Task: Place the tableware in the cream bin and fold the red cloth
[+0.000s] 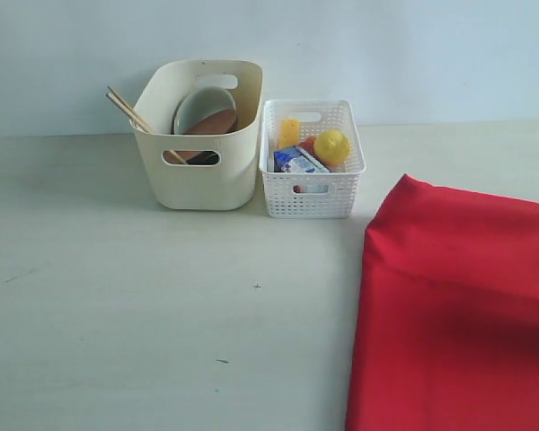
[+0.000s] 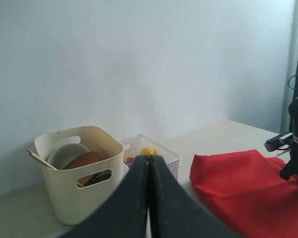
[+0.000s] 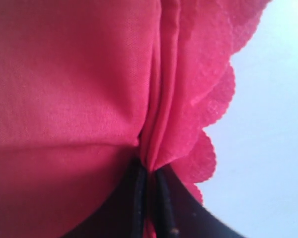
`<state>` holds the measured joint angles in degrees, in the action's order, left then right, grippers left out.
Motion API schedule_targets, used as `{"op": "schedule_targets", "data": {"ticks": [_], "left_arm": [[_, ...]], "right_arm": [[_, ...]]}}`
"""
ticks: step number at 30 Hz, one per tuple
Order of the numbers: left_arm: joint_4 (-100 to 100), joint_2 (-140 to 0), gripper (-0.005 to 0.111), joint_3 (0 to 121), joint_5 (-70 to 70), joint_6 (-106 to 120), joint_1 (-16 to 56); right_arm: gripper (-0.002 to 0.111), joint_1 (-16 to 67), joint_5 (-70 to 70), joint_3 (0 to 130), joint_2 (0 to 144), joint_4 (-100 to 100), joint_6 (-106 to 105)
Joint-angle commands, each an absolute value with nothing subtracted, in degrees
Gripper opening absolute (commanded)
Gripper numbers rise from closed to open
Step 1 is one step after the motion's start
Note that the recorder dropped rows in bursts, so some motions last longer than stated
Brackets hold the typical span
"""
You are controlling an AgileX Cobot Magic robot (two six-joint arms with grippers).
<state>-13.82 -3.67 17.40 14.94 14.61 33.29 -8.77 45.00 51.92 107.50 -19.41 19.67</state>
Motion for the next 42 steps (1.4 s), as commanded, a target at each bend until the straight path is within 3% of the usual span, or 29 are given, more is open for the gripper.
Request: {"op": "schedule_targets", "data": {"ticks": [1,11,33,36,42], "left_arm": [[-8.71,-1.85,0.0,12.74,14.84,14.49,33.13],[-2.98,0.0,0.0,3.31,27.68,14.49,29.78],[-3.09,0.0,0.0,2.55,28.15,16.25,16.01],[-3.09,0.0,0.0,2.55,28.15,16.25,15.38],[-3.09,0.0,0.0,2.55,28.15,16.25,14.72]], "right_arm": [[0.0,-11.15,47.61,54.61,111.94,-21.96,19.77],[0.0,-12.0,50.11,63.16,116.9,-25.85,21.2],[0.0,-12.0,49.46,80.68,126.16,-22.58,16.08],[0.008,-12.0,50.1,81.6,125.9,-22.45,16.08],[0.039,-12.0,50.91,81.77,122.22,-22.59,16.08]]}}
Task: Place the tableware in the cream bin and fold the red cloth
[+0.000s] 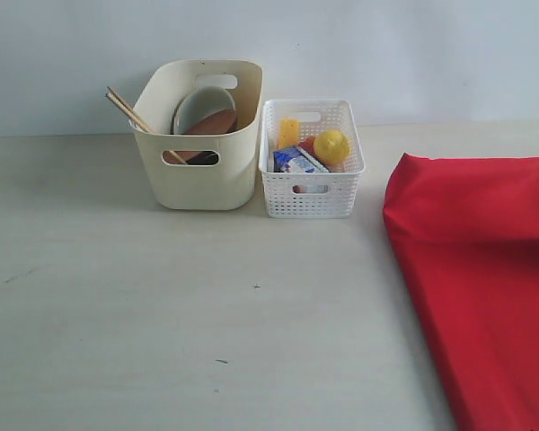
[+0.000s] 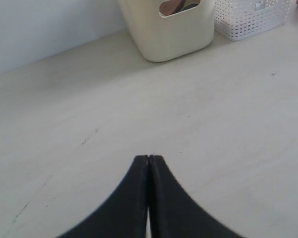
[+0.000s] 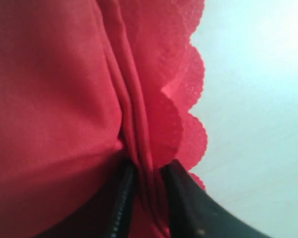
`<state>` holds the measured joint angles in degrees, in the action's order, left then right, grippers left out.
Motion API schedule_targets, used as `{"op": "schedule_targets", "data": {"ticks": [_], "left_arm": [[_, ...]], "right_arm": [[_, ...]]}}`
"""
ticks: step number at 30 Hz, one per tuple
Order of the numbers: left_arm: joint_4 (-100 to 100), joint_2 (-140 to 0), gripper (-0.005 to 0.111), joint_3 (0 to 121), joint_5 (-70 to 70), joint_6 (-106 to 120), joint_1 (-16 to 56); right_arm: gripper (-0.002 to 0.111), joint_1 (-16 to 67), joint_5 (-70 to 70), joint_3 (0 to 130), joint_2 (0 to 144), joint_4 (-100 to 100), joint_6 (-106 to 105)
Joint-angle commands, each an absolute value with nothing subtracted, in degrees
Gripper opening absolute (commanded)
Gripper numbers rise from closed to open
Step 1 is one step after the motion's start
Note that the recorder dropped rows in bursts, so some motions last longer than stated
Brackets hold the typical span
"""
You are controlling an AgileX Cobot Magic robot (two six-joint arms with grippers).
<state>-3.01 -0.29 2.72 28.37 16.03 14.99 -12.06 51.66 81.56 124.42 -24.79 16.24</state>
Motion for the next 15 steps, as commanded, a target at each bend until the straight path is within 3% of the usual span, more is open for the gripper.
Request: {"op": "schedule_targets", "data": {"ticks": [1,5,9,13,15], "left_arm": [[-3.09,0.0,0.0,2.55,28.15,16.25,14.72],[-3.09,0.0,0.0,2.55,28.15,16.25,14.73],[-3.09,0.0,0.0,2.55,28.15,16.25,14.73],[-3.09,0.0,0.0,2.55,28.15,16.25,14.73],[-3.09,0.0,0.0,2.55,28.15,16.25,14.73]], "right_arm": [[0.043,-12.0,51.3,81.77,121.44,-22.59,16.08],[0.054,-12.0,52.11,80.81,116.55,-22.13,16.08],[0.054,-12.0,50.57,78.46,112.02,-14.0,11.15],[0.046,-11.25,47.37,74.19,109.11,0.0,1.47],[0.035,-9.89,45.82,71.67,108.23,4.05,-0.43]]}}
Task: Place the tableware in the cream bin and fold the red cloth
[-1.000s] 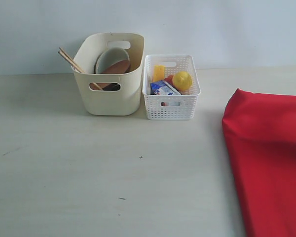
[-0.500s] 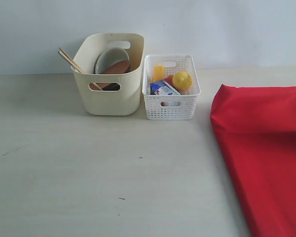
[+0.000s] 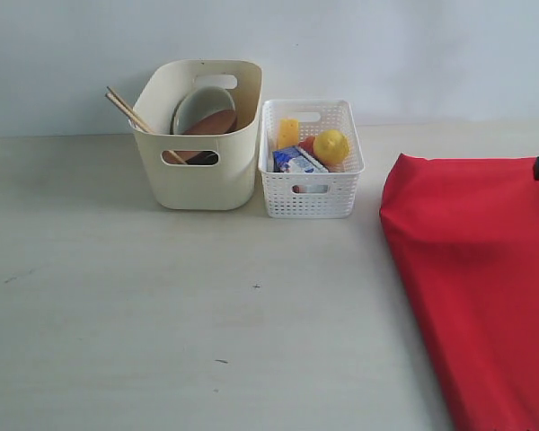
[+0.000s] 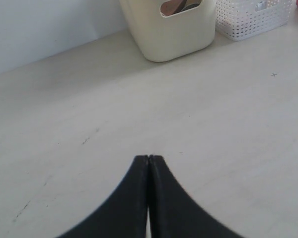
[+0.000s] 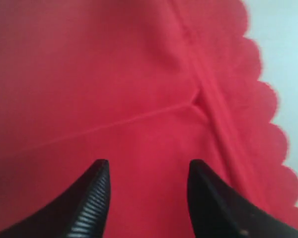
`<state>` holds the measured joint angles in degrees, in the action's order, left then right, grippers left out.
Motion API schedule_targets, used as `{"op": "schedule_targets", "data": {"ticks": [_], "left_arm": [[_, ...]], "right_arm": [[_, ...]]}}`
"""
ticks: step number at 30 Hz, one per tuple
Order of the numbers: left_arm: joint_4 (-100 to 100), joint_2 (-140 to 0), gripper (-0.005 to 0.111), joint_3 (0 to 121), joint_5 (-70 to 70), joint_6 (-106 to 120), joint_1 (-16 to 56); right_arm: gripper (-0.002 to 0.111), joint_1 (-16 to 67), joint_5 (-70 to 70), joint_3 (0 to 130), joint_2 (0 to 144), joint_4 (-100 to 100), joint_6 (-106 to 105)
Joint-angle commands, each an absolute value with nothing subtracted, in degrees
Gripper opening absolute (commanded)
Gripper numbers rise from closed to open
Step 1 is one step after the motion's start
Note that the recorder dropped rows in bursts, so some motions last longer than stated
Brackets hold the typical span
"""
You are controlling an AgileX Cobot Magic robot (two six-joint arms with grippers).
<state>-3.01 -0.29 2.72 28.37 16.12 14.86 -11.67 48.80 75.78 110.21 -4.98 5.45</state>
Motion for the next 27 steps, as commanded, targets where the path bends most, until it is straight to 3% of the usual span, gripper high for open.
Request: {"op": "schedule_targets", "data": {"ticks": [1,5,8,27], "left_arm": [[-3.09,0.0,0.0,2.55,28.15,16.25,14.73],[-3.09,0.0,0.0,2.55,28.15,16.25,14.73],[-3.09,0.0,0.0,2.55,28.15,16.25,14.73],[-3.09,0.0,0.0,2.55,28.15,16.25,14.73]], "right_arm": [[0.029,-9.04,44.88,70.37,108.08,4.57,-0.58],[0.008,-5.1,40.3,65.75,107.99,4.55,-0.58],[0.0,-2.76,36.93,63.59,108.1,4.44,-0.58],[0.0,-0.66,29.85,66.09,117.28,0.0,0.0]]}}
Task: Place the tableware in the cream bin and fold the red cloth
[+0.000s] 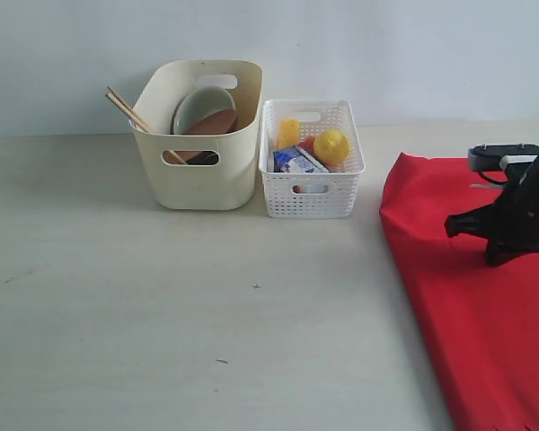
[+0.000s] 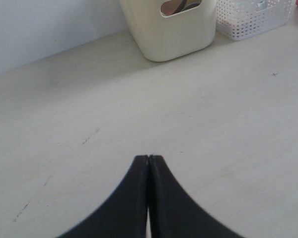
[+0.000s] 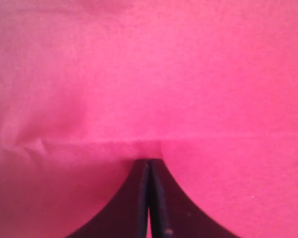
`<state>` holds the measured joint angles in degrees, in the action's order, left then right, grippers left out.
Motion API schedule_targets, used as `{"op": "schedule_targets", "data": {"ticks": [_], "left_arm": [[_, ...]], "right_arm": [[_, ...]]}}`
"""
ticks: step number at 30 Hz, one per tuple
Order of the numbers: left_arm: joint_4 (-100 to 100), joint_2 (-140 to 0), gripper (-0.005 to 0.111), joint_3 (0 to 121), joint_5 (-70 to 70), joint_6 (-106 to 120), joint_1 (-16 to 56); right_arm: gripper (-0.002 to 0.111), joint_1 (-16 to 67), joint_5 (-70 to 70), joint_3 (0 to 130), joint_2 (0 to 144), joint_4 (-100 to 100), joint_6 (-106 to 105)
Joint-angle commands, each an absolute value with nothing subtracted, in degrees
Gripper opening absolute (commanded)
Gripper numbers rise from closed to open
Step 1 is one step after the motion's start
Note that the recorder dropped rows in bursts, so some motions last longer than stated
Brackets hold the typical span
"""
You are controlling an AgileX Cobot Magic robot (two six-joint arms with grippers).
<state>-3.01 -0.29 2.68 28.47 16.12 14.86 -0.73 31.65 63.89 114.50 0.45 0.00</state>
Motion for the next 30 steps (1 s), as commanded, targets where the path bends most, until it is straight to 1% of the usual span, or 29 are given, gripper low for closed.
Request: {"op": "schedule_targets", "data": {"ticks": [1,8,14,16,18,23,30], "left_arm": [[-3.09,0.0,0.0,2.55,28.15,16.25,14.73],[-3.09,0.0,0.0,2.55,28.15,16.25,14.73],[-3.09,0.0,0.0,2.19,28.04,16.25,14.73],[-3.09,0.0,0.0,0.0,27.03,16.48,14.73],[-3.18,0.0,0.0,0.0,22.25,16.88,14.73],[-3.18,0.0,0.0,0.0,22.12,16.88,14.73],[-3.18,0.0,0.0,0.0,22.12,16.88,14.73]], "right_arm": [[0.0,-0.66,30.13,66.94,117.87,0.0,0.0],[0.0,-0.66,30.63,73.69,122.91,0.0,0.32],[0.0,-0.66,31.31,84.05,129.4,0.0,-0.63],[0.0,-0.66,35.26,87.99,131.61,0.0,-3.43],[0.0,-1.37,42.4,93.15,131.42,-3.19,-2.16],[0.0,-2.12,46.88,94.1,126.44,-6.08,0.58],[0.0,-2.12,49.09,90.86,125.98,-16.25,10.11]]}}
